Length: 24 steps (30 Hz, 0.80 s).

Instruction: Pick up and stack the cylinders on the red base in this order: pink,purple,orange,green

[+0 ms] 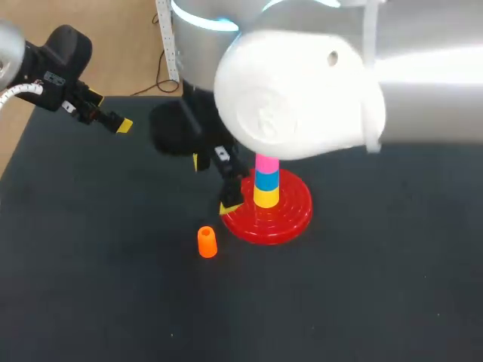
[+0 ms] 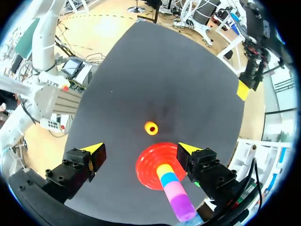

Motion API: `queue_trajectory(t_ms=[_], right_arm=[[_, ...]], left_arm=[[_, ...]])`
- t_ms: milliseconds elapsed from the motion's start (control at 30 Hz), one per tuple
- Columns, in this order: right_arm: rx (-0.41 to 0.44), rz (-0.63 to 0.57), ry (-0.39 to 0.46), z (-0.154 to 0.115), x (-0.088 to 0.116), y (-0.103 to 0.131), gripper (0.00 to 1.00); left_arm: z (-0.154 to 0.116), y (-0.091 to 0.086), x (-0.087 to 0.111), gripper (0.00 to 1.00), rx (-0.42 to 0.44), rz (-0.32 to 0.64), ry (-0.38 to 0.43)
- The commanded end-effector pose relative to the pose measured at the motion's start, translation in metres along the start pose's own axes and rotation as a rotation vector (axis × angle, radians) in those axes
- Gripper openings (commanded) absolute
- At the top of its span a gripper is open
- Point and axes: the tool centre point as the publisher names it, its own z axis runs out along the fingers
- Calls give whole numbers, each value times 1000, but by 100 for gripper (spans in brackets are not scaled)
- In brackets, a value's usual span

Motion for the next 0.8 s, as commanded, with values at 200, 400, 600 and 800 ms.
queue_trajectory(t_ms=[200, 400, 600, 800], right_arm=[[-3, 46, 25, 28, 7, 2, 100], [-3, 46, 25, 28, 7, 2, 100], [-3, 46, 25, 28, 7, 2, 100], [-18, 49, 50, 36, 7, 0, 100]], left_arm=[[0, 0, 0, 100, -1, 0, 1], [0, 0, 0, 100, -1, 0, 1], [0, 0, 0, 100, -1, 0, 1], [0, 0, 0, 100, -1, 0, 1]])
